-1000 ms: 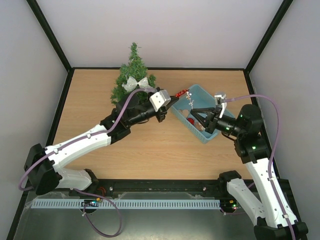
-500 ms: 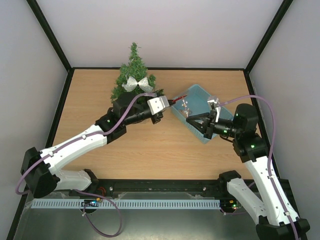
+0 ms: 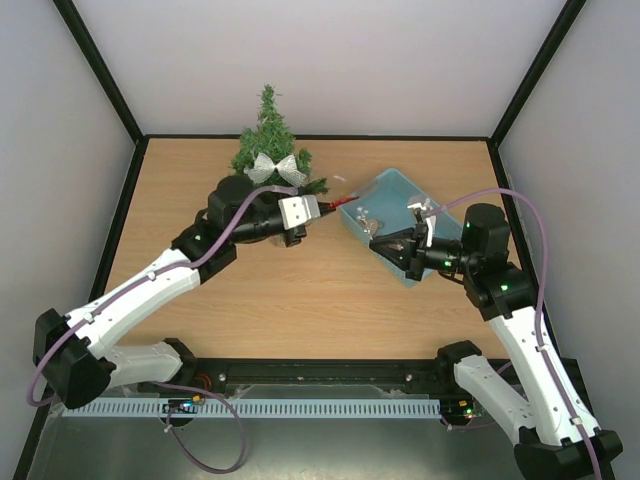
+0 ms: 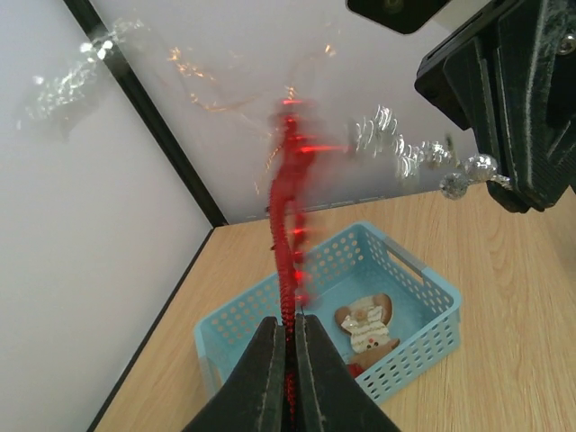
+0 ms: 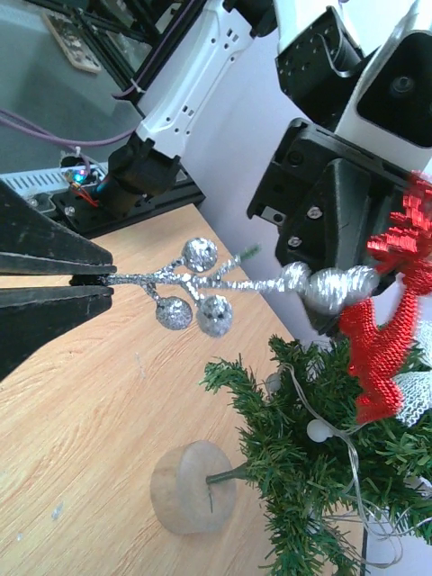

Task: Decorate the small christmas tree
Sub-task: Pick up the decoration item from the storage box, then place the decoration item in the storage box.

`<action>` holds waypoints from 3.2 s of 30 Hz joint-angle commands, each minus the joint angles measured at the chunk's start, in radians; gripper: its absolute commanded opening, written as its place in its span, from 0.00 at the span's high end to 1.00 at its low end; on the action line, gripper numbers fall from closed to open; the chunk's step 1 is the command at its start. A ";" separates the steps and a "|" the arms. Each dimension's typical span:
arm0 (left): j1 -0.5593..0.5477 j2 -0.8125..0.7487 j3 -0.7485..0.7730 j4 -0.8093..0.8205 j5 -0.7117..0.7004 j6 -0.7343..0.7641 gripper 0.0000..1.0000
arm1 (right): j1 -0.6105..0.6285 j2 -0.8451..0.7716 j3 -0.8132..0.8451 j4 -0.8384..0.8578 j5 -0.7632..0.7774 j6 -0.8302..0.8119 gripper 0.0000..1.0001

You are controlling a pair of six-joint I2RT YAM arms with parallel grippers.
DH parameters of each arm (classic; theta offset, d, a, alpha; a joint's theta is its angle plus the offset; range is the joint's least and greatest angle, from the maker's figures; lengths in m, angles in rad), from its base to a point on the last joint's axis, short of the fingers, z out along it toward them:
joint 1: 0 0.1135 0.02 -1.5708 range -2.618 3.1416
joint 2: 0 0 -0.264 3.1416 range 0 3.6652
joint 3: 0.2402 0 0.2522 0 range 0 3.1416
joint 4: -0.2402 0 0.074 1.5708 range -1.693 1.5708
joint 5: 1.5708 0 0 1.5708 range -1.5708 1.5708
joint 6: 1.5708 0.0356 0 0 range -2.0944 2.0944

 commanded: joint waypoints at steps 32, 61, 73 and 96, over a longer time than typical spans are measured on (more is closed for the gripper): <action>0.205 -0.276 -0.064 -0.305 -0.122 -0.537 0.98 | 0.010 0.141 -0.057 0.236 0.673 0.156 0.98; 0.642 -0.415 -0.206 -0.580 0.189 -0.712 0.98 | -0.073 0.931 0.119 0.172 0.994 0.099 0.69; 0.609 -0.454 -0.108 -0.679 0.156 -0.611 0.98 | -0.025 0.591 0.165 0.010 0.931 0.119 0.44; 0.469 -0.478 -0.099 -0.398 0.581 -0.652 0.98 | 0.507 0.252 0.041 0.706 0.545 -0.194 0.68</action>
